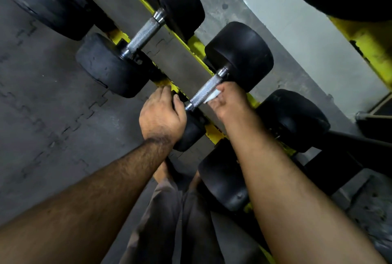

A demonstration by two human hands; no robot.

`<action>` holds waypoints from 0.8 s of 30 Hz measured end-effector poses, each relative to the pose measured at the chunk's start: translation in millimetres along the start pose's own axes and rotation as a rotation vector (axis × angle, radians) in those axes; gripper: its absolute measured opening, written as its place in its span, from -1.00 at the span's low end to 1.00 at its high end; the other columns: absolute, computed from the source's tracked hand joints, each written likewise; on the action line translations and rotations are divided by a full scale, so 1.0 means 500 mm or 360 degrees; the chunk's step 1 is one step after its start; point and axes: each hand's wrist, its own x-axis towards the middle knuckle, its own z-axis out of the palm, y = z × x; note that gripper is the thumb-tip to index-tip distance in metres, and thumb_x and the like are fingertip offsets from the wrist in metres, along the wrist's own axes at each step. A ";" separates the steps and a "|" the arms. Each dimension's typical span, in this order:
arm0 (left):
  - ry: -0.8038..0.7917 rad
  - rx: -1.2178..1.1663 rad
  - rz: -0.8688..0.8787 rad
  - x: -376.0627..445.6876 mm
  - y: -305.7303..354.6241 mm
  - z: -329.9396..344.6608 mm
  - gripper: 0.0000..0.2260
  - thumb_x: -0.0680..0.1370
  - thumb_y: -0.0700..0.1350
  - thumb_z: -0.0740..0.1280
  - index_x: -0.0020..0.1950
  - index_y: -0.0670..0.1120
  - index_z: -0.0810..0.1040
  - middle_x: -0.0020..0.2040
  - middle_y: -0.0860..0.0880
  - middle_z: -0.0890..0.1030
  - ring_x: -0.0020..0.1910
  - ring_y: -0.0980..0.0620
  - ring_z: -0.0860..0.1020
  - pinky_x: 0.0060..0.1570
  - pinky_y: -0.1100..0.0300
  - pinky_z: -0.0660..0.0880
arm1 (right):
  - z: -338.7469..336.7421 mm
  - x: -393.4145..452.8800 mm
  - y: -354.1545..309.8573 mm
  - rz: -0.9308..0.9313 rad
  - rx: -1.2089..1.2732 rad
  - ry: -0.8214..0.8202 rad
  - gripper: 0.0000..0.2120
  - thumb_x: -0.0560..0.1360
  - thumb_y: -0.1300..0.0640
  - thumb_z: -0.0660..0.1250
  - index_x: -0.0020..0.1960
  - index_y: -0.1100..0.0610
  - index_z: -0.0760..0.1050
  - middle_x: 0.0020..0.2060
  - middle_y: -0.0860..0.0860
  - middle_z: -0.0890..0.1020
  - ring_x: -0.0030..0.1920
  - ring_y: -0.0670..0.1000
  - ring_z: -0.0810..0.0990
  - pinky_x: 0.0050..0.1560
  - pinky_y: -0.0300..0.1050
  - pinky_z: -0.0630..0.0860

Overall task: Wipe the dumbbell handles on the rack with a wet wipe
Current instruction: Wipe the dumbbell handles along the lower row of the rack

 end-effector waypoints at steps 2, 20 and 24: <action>0.0006 0.0015 0.0008 0.003 0.004 -0.003 -0.66 0.58 0.01 0.08 0.13 -0.15 0.53 0.01 -0.09 0.59 0.00 -0.13 0.54 -0.07 0.04 0.44 | 0.015 0.006 -0.024 -0.0091 -0.0031 0.0117 -0.72 0.60 0.35 0.12 0.25 0.33 0.47 0.14 0.14 0.53 0.17 0.12 0.54 0.33 0.05 0.46; 0.0018 0.0058 -0.0029 0.001 0.005 -0.001 -0.68 0.57 0.02 0.10 0.09 -0.14 0.53 0.00 -0.08 0.59 -0.01 -0.12 0.54 -0.11 0.04 0.42 | 0.001 0.000 0.025 0.0123 -0.0034 -0.0327 -0.92 0.50 0.20 0.23 -0.17 0.16 0.41 -0.24 0.13 0.53 -0.21 0.09 0.55 -0.12 -0.07 0.50; 0.0010 0.0040 -0.0030 0.000 0.004 0.000 -0.67 0.58 0.02 0.09 0.11 -0.14 0.54 0.02 -0.08 0.59 0.00 -0.11 0.55 -0.09 0.04 0.44 | 0.004 0.005 0.052 0.0125 -0.0090 -0.0423 -0.90 0.51 0.22 0.25 -0.17 0.19 0.50 -0.29 0.11 0.59 -0.26 0.06 0.58 -0.19 -0.14 0.54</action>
